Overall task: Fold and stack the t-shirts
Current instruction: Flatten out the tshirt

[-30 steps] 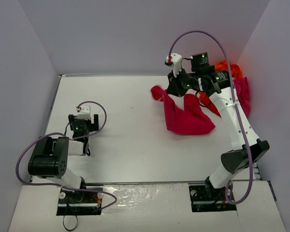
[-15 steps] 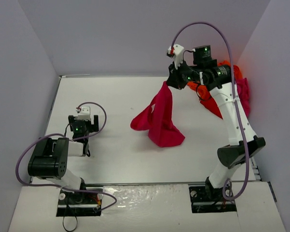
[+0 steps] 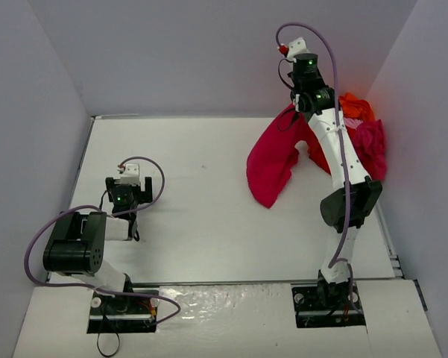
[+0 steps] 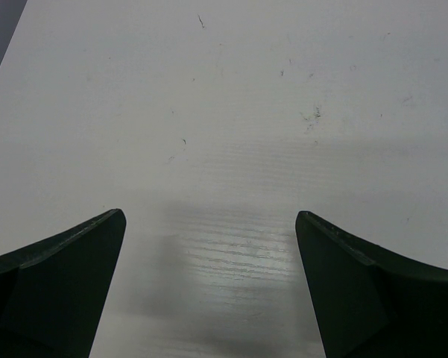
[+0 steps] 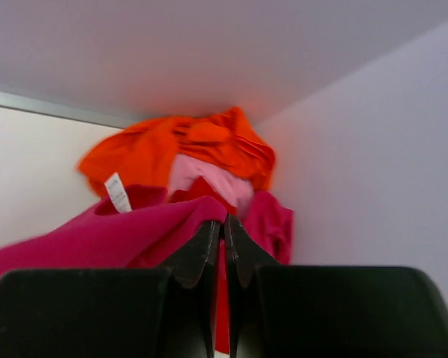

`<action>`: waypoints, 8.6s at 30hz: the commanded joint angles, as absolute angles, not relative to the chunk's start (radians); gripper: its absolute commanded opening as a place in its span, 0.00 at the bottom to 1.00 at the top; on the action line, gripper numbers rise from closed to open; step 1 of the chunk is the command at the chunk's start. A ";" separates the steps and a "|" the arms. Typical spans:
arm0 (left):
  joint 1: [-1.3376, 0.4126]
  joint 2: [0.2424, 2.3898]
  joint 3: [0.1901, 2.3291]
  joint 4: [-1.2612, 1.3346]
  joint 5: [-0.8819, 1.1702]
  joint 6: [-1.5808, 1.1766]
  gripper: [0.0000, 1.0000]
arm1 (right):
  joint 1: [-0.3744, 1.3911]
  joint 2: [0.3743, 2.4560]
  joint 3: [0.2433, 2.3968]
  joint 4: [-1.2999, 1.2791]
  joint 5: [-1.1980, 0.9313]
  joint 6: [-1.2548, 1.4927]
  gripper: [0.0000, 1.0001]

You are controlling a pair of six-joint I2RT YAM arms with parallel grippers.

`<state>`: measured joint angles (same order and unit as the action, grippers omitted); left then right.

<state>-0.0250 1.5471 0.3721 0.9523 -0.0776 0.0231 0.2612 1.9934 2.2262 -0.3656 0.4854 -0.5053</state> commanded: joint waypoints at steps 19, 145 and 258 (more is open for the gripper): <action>-0.058 1.383 0.463 0.825 0.078 0.140 0.87 | 0.595 2.053 2.164 -0.518 0.319 -0.466 0.00; -0.709 2.378 2.552 -0.645 0.325 0.033 0.28 | 0.411 1.839 2.181 -0.557 0.153 -0.389 0.00; -0.269 1.809 2.260 -0.597 -0.091 0.322 0.00 | 0.974 2.626 2.387 -0.557 -0.122 -0.355 0.03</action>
<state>-0.2898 1.9078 2.2477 -0.6744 -0.0945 0.3286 1.0142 2.6027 2.3718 -0.5474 -0.2015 -0.3569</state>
